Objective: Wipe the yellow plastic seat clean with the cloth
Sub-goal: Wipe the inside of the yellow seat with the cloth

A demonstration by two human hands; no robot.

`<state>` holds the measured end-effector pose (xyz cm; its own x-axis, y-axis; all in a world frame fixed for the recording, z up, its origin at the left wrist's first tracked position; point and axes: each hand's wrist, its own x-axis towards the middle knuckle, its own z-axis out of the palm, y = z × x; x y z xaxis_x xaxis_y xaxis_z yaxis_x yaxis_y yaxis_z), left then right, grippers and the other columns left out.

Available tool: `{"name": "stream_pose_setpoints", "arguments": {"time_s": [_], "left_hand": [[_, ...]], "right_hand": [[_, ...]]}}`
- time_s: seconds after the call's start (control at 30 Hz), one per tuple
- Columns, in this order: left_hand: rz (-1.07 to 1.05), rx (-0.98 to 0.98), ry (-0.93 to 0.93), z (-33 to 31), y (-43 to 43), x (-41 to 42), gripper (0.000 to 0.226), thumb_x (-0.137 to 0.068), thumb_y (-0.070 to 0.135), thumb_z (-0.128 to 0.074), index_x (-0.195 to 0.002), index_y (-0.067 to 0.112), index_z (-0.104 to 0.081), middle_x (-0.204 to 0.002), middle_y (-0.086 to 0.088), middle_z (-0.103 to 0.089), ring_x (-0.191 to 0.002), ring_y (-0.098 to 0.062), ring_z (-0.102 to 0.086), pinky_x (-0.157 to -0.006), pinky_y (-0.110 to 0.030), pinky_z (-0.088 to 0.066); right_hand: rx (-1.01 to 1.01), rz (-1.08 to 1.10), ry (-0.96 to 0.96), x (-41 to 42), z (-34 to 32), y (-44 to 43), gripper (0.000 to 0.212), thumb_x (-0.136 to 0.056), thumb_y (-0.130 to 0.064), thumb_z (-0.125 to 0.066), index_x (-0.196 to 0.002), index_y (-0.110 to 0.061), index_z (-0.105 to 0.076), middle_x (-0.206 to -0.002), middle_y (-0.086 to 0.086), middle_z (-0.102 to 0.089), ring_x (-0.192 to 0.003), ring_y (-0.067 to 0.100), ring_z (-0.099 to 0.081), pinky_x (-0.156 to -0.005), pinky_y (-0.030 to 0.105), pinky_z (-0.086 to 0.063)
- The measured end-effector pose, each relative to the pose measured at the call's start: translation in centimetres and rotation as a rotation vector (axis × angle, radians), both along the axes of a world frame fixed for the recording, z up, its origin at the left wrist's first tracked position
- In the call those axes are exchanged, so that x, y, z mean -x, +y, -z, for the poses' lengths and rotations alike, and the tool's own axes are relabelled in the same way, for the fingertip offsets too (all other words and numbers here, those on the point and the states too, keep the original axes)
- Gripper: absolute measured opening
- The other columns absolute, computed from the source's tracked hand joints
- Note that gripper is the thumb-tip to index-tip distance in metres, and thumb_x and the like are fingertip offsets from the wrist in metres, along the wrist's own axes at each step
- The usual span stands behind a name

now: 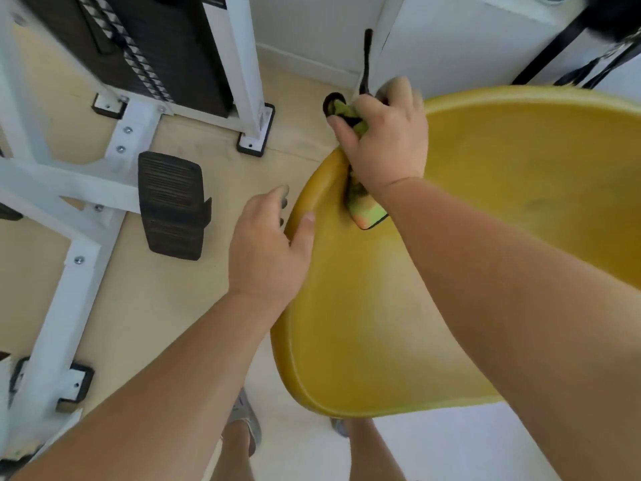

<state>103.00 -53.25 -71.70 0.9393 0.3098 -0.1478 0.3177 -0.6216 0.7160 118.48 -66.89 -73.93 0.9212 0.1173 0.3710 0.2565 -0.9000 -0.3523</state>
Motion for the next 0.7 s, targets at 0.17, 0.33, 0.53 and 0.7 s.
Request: {"name": "stream_pose_setpoints", "arguments": {"time_s": [0.17, 0.33, 0.53, 0.7], "left_hand": [[0.264, -0.413, 0.080, 0.7, -2.9, -3.2, 0.084, -0.094, 0.055, -0.047, -0.157, 0.019, -0.004, -0.161, -0.005, -0.025, -0.137, -0.025, -0.039, -0.102, -0.038, -0.043], [0.250, -0.555, 0.150, 1.3, -2.8, -2.8, 0.094, -0.088, 0.055, -0.055, -0.156, 0.014, -0.005, -0.161, -0.010, -0.024, -0.133, -0.030, -0.042, -0.099, -0.042, -0.045], [0.241, -0.615, 0.201, 1.0, -3.6, -3.1, 0.098, -0.082, 0.057, -0.060, -0.154, 0.010, -0.013, -0.159, -0.012, -0.026, -0.128, -0.032, -0.046, -0.097, -0.044, -0.046], [0.269, -0.638, 0.215, 0.9, -3.5, -3.0, 0.099, -0.088, 0.060, -0.049, -0.157, 0.014, 0.004, -0.164, -0.007, -0.012, -0.127, -0.030, -0.043, -0.094, -0.043, -0.048]], "right_hand": [[0.010, 0.261, 0.075, -5.3, -0.1, -5.8, 0.043, -0.085, -0.061, -0.057, -0.089, -0.021, -0.071, -0.103, 0.010, -0.057, -0.097, 0.033, -0.053, -0.080, 0.041, -0.045], [-0.060, 0.238, 0.176, -2.0, -1.0, -1.0, 0.032, -0.090, -0.053, -0.060, -0.094, -0.023, -0.072, -0.100, 0.008, -0.054, -0.093, 0.031, -0.050, -0.075, 0.040, -0.041], [0.043, -0.375, 0.095, 1.3, -0.6, -1.4, 0.031, -0.089, -0.051, -0.065, -0.087, -0.020, -0.069, -0.091, 0.010, -0.056, -0.083, 0.031, -0.050, -0.069, 0.039, -0.039], [0.171, -0.118, -0.003, -6.8, -0.8, -9.7, 0.032, -0.089, -0.047, -0.063, -0.088, -0.016, -0.068, -0.087, 0.016, -0.057, -0.080, 0.037, -0.057, -0.063, 0.038, -0.037]]}}
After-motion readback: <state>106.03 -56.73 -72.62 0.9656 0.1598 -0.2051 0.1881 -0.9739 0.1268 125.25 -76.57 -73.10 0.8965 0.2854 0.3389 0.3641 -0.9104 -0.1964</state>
